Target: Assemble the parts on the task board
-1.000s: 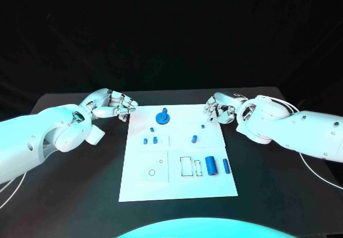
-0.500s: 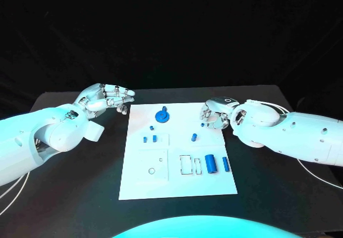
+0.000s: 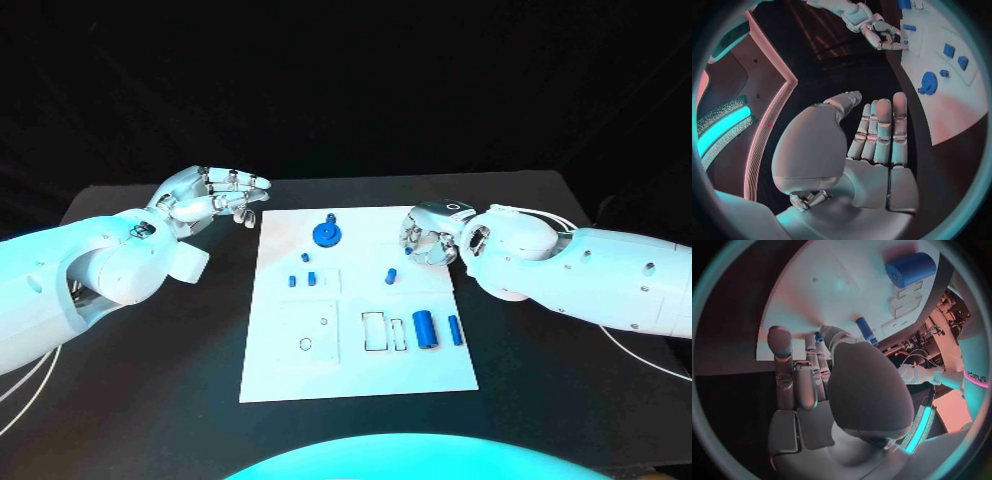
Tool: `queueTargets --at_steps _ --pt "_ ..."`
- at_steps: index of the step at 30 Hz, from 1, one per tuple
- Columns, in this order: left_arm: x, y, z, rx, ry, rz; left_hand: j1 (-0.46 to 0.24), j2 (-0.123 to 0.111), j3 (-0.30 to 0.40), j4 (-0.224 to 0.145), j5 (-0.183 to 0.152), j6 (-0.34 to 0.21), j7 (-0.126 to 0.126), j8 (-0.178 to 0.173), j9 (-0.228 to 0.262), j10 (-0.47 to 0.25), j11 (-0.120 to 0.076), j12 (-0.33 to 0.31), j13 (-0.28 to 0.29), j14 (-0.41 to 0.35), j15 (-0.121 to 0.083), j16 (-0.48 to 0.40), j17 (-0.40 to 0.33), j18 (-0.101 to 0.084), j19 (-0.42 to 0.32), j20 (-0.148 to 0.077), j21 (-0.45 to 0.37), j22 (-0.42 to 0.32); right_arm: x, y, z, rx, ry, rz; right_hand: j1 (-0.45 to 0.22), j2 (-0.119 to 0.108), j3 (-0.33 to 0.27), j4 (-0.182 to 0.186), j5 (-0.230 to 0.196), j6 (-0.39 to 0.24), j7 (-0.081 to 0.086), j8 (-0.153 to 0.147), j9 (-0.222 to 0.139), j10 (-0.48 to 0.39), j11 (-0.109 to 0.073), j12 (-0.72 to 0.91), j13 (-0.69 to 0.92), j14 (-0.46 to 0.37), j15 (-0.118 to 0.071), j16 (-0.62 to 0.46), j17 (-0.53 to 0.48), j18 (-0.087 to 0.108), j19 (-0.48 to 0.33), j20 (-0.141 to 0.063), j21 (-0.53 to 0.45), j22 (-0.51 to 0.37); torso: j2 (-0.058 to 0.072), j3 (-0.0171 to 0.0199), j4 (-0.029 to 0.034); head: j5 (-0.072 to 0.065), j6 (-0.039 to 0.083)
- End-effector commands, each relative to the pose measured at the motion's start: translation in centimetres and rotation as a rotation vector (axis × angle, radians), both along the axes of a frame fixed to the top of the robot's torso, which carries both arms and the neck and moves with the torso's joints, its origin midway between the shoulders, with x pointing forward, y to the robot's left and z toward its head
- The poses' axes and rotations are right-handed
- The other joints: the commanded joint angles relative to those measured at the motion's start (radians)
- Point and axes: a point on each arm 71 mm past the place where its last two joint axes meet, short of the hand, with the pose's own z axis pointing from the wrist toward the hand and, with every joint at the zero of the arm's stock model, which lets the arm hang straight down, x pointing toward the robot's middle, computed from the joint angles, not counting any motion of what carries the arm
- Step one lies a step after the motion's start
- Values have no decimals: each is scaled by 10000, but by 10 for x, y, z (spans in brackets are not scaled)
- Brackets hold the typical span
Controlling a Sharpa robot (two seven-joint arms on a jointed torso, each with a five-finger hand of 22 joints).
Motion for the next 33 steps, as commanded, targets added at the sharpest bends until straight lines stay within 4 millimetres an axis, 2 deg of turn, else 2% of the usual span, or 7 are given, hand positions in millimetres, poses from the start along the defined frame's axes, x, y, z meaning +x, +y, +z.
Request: queueTargets --at_steps 1,2,4,17,25,27,33 --pt "0 -2 2 -229 -27 -180 28 50 -18 -57 6 -25 14 -33 12 -55 1 55 11 85 15 38 19 153 87 -3 -60 -9 -3 4 -5 -283 193 173 164 33 176 -43 80 120 -19 -5 41 138 -48 -11 3 739 -38 101 39 -214 88 -13 237 260 -1 1 4 2 5" --pt "0 -2 2 -225 -26 -190 35 56 -17 -58 7 -27 16 -35 13 -68 3 60 13 110 16 62 65 153 98 -3 -58 -10 -3 4 -6 -291 206 174 180 45 201 -52 81 134 -21 -1 49 151 -52 -12 3 738 -40 110 45 -218 91 -16 273 300 -1 1 7 2 4" --pt "0 -3 2 -213 -17 -214 39 58 -17 -58 7 -28 17 -36 14 -76 5 64 13 128 17 79 97 152 105 -3 -56 -10 -4 5 -8 -344 229 170 292 160 528 -98 -503 237 -48 28 112 277 -85 -18 2 722 -74 158 57 -236 76 -41 511 574 -1 1 9 17 -13" --pt "-1 -5 1 -73 55 -486 166 100 16 -118 23 -54 31 -52 27 -187 18 134 25 333 23 302 460 152 208 -4 -7 -1 -5 9 -16 -1000 299 -2 176 453 1200 -521 -538 725 -176 298 450 876 -261 -23 84 741 -221 441 305 -547 459 -136 2453 2794 -1 0 3 26 -69" --pt "-2 -7 0 121 47 -749 369 183 143 -269 73 179 11 116 115 -336 23 206 26 316 15 387 532 151 247 -25 98 58 -6 10 -21 -1498 239 -116 10 426 1337 -738 -191 745 -182 342 586 949 -280 -45 90 728 -241 476 288 -587 443 -143 2800 3204 -11 3 -15 48 -84" --pt "-3 -8 0 220 -2 -812 375 191 154 -276 76 161 17 114 116 -362 28 213 25 316 18 397 545 150 246 -25 109 65 -7 10 -22 -1604 191 -128 -134 371 1405 -819 165 713 -161 342 652 939 -268 -54 79 721 -244 500 290 -662 554 -119 3202 3665 -15 2 -17 52 -82" --pt "-3 -10 0 373 -70 -952 517 267 387 -486 173 298 2 359 232 -495 29 317 16 311 -2 464 651 150 192 -59 328 216 -11 14 -20 -1497 -235 -109 -298 334 1534 -957 585 738 -157 378 769 992 -278 -42 76 712 -268 536 293 -683 552 -80 3416 3926 -10 -3 -7 61 -71"
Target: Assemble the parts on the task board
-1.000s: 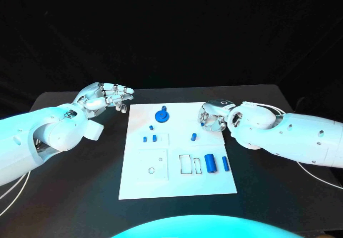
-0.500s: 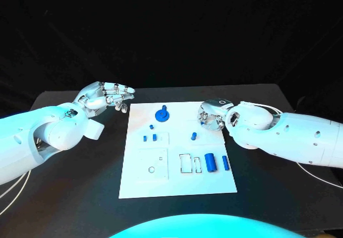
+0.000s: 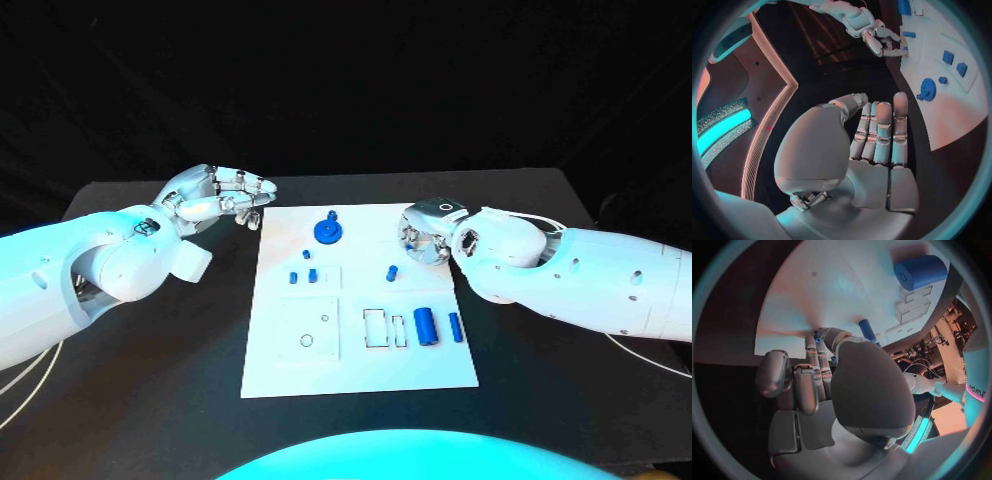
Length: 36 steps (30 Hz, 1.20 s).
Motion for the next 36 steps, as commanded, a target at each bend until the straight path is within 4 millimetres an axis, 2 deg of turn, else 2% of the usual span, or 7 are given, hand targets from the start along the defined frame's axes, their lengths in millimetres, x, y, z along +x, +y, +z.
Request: queueTargets --at_steps 1,4,6,12,22,26,36 --pt "-1 -4 1 165 -115 -409 2 -27 22 -62 50 -117 64 12 5 -110 19 88 -7 45 -12 65 62 150 -9 -3 94 60 -8 -1 -15 -626 242 -67 -84 8 61 -102 186 97 20 83 60 249 -122 -32 33 641 -64 45 214 -215 34 44 124 119 6 4 -2 13 28" --pt "-1 -4 1 188 -141 -391 -7 -27 29 -64 48 -135 69 10 5 -115 22 95 -7 42 -8 67 55 149 -14 -1 105 68 -10 1 -11 -309 -100 -51 -31 60 161 -237 281 107 29 103 107 300 -134 -30 37 640 -84 59 216 -223 44 39 212 222 8 7 0 -2 39" --pt "-1 -4 1 197 -154 -376 -19 -27 32 -61 44 -144 73 12 6 -117 25 102 -7 41 -4 69 52 148 -18 2 111 73 -11 2 -9 -121 -285 -42 -27 121 315 -378 65 92 44 107 159 326 -123 -42 34 638 -84 76 218 -231 41 39 300 329 8 4 4 -1 41" --pt "-1 -3 1 183 -196 -313 -52 -29 35 -53 35 -163 83 17 9 -126 32 116 -7 38 4 73 41 147 -29 8 126 83 -13 2 -3 418 -807 -83 -43 151 492 -524 10 98 47 117 214 373 -130 -37 36 637 -85 94 223 -238 30 38 379 429 9 -4 2 1 58" --pt "0 -2 1 138 -222 -222 -65 -32 37 -51 33 -180 91 15 8 -133 36 122 -8 41 7 78 48 147 -34 11 132 88 -15 0 7 1101 -1166 -144 -279 120 559 -565 -183 106 46 138 294 390 -127 -46 34 635 -73 114 222 -240 -5 56 422 502 14 8 -12 16 44" --pt "1 -1 1 136 -220 -193 -65 -32 37 -51 33 -180 91 15 8 -133 36 122 -8 41 7 78 48 147 -34 11 132 88 -19 -1 13 1343 -1162 -126 -315 108 561 -572 -214 107 42 142 307 389 -129 -48 33 632 -74 110 210 -240 -12 58 424 509 16 2 -8 15 41" --pt "1 1 0 142 -214 -141 -88 -29 46 -45 32 -202 101 18 10 -149 44 132 -9 49 14 89 67 146 -44 18 142 96 -36 8 30 2053 -1181 294 -339 90 560 -582 -233 104 39 143 317 383 -130 -52 31 633 -74 117 219 -238 -19 60 423 513 36 1 -11 76 34"
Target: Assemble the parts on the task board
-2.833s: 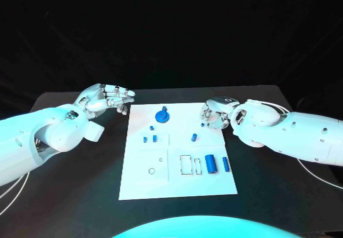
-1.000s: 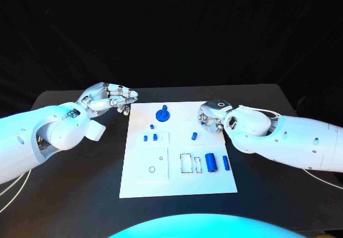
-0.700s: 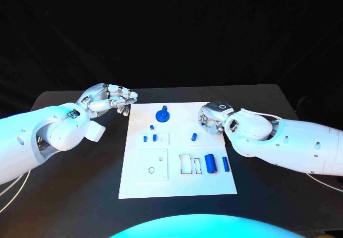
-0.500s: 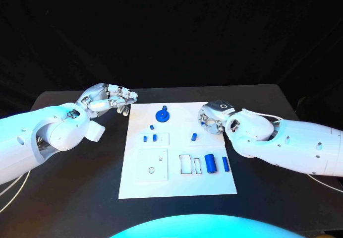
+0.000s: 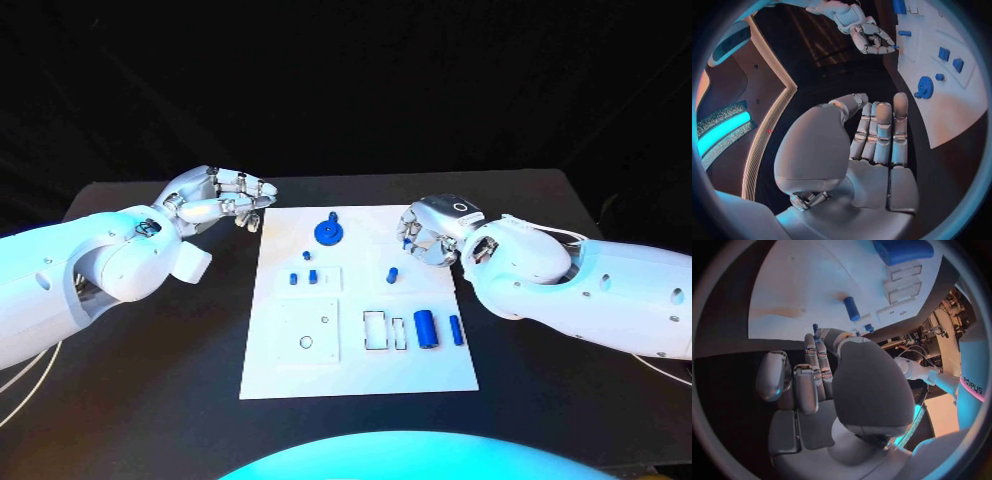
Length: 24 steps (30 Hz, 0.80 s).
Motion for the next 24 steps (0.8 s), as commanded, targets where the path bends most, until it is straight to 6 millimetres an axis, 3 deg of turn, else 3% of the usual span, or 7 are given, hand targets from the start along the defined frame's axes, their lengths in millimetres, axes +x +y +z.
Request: queueTargets --at_steps 1,9,10,13,24 --pt "0 -2 1 -111 -86 -108 -96 -31 26 -23 34 -101 -2 20 15 -45 3 54 -8 56 17 55 28 146 -47 21 72 12 -8 9 6 501 -60 360 -89 -7 22 -40 -35 86 -4 26 0 280 -237 21 5 633 -77 38 223 -125 -17 60 67 12 14 1 -5 53 1" --pt "-1 -3 2 -138 -101 -146 -99 -30 29 -23 34 -104 -1 22 15 -48 4 56 -8 69 18 65 57 147 -49 22 75 14 -33 40 10 1270 118 1393 -100 -19 29 -53 -40 74 -1 21 6 263 -235 13 0 629 -77 30 205 -122 -26 61 60 8 -1 -5 17 286 -46" --pt "-1 -3 2 -142 -105 -149 -99 -30 29 -23 34 -104 -1 22 15 -48 4 56 -8 69 18 65 57 147 -49 22 75 14 -36 45 9 1380 146 1538 -100 -19 29 -53 -40 74 -1 21 6 263 -235 13 0 629 -77 30 205 -122 -26 61 60 8 -14 -8 13 409 -64" --pt "-1 -3 2 -157 -120 -149 -102 -26 34 -23 35 -108 0 25 17 -52 5 60 -9 98 20 86 115 147 -50 24 79 17 -45 58 5 1656 271 1919 -100 -23 41 -69 -35 63 4 16 10 247 -232 8 -4 629 -76 32 206 -121 -32 62 58 8 -8 -9 7 563 -66" --pt "-2 -8 2 -212 -134 -187 -106 -20 41 -24 35 -110 1 31 20 -56 7 67 -9 124 22 106 159 148 -52 27 87 21 -61 92 -17 1905 882 2736 -98 -30 70 -111 -21 39 21 3 19 218 -220 3 -11 628 -71 38 209 -114 -52 64 39 -7 -12 -35 0 1177 -277"
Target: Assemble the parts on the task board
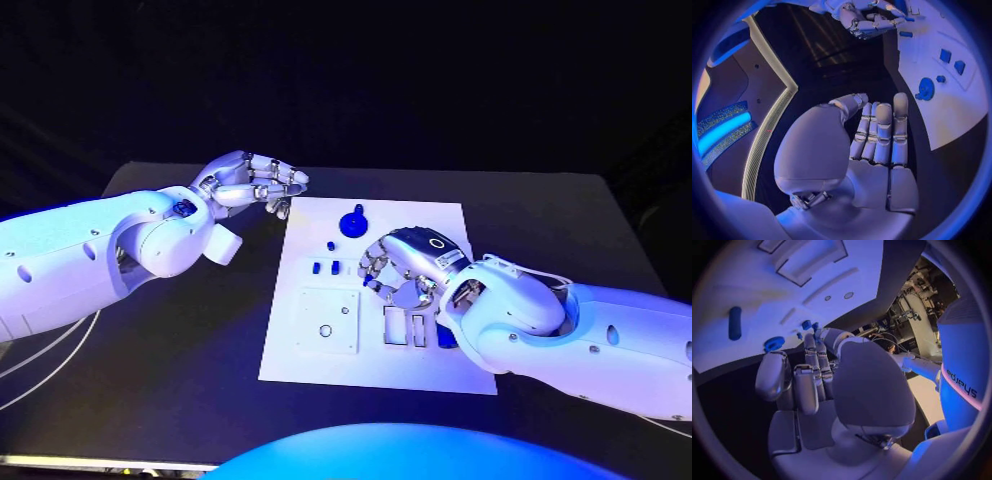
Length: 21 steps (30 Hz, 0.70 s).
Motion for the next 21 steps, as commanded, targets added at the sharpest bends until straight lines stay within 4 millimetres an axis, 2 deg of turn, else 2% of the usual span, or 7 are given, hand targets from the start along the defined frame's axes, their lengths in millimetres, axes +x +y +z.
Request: queueTargets --at_steps 1,6,7,11,21 --pt "-1 -5 2 -167 -116 -117 -106 -20 41 -24 36 -38 3 31 12 -58 7 34 -7 88 -15 65 16 148 -51 27 49 13 -3 7 -7 42 52 348 -58 13 13 -55 25 17 -1 8 11 217 -219 18 4 628 -71 38 211 -142 -13 26 9 -15 2 -8 5 216 -75" --pt "-1 -8 2 -125 -110 -152 -112 -19 46 -26 36 -40 3 38 15 -61 8 42 -7 77 -13 63 -16 148 -53 30 56 18 -6 16 -21 46 327 440 -67 9 19 -64 28 9 7 4 14 206 -212 17 1 629 -67 44 219 -143 -13 29 14 -6 8 1 1 411 -126" --pt "-1 -8 2 -117 -113 -154 -112 -19 46 -26 36 -40 3 38 15 -61 8 42 -7 77 -13 63 -16 148 -53 30 56 18 -6 17 -23 39 366 444 -67 9 19 -64 28 9 7 4 14 206 -212 17 1 629 -67 44 219 -143 -13 29 14 -6 6 13 4 433 -136" --pt "-1 -8 2 -90 -119 -154 -105 -14 57 -34 41 -43 3 43 18 -63 7 48 -7 85 -13 72 -3 149 -55 31 63 23 -7 22 -30 -30 508 452 -114 -17 11 -72 27 -7 22 -6 23 181 -196 16 -5 631 -55 55 233 -149 -11 37 32 19 4 9 29 478 -186" --pt "-1 -9 1 -26 -73 -106 -110 -17 60 -37 41 -46 4 47 20 -67 8 54 -7 78 -12 71 -21 150 -56 33 69 27 -7 26 -40 -203 626 394 -158 -29 9 -72 23 -26 32 -16 30 151 -184 13 -11 635 -42 71 253 -148 -19 47 27 19 5 10 4 584 -249"
